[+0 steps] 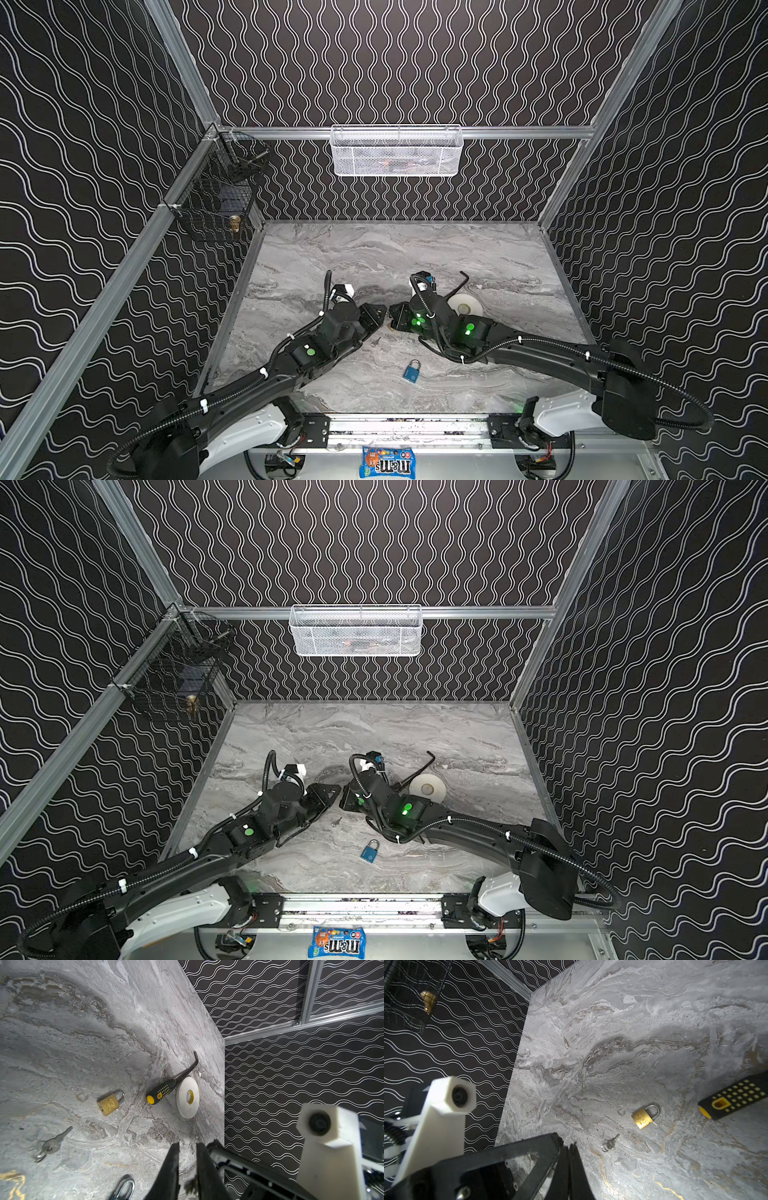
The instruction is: Unlock with the key
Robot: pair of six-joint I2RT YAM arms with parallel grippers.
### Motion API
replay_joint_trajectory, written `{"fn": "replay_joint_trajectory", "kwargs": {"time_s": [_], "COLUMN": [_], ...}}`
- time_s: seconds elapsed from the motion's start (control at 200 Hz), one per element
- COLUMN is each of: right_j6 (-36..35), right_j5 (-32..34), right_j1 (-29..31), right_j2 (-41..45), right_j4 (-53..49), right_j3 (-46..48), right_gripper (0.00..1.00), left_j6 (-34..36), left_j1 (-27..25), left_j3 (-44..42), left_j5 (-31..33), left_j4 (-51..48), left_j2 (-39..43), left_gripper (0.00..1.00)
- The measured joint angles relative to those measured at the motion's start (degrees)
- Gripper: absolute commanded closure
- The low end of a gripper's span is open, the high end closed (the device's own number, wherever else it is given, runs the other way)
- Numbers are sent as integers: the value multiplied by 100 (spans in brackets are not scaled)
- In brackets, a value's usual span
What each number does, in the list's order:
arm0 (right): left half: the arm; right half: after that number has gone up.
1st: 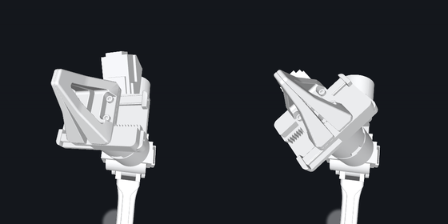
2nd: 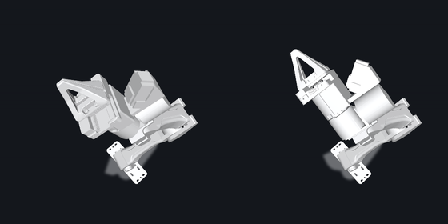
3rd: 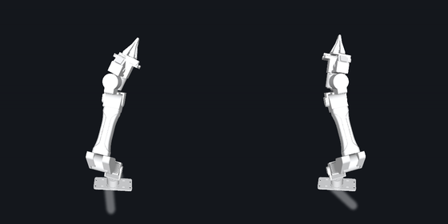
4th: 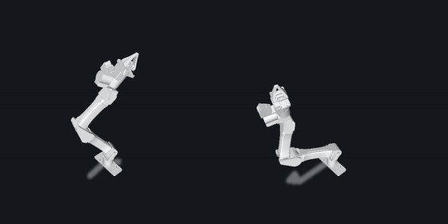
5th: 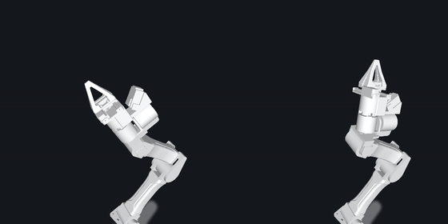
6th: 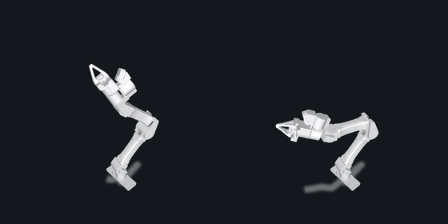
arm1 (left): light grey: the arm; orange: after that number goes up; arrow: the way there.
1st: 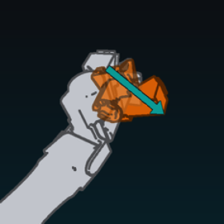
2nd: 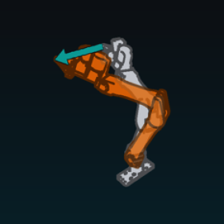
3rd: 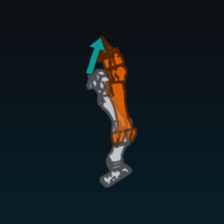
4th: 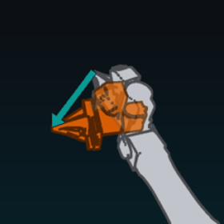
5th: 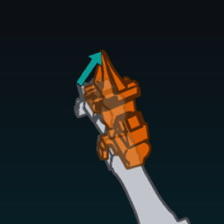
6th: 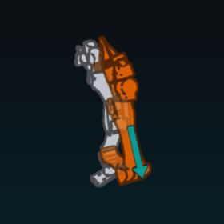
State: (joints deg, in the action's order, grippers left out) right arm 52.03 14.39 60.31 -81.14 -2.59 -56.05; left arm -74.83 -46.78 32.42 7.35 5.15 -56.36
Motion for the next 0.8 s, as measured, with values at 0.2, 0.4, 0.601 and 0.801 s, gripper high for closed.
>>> {"fn": "replay_joint_trajectory", "kwargs": {"time_s": [0.2,0.4,0.601,0.801], "right_j6": [26,90,101,105], "right_j5": [28,26,28,96], "right_j1": [44,44,44,44], "right_j2": [-57,-81,-68,142], "right_j4": [9,28,26,20], "right_j3": [-13,-17,-22,-22], "right_gripper": [100,100,81,68], "left_j6": [-20,-17,-13,214], "left_j1": [-15,-15,-17,-17], "left_j3": [-7,-11,-11,28], "left_j5": [44,85,92,157], "left_j4": [26,28,28,-81], "left_j2": [24,63,66,162], "left_gripper": [92,100,100,100]}}
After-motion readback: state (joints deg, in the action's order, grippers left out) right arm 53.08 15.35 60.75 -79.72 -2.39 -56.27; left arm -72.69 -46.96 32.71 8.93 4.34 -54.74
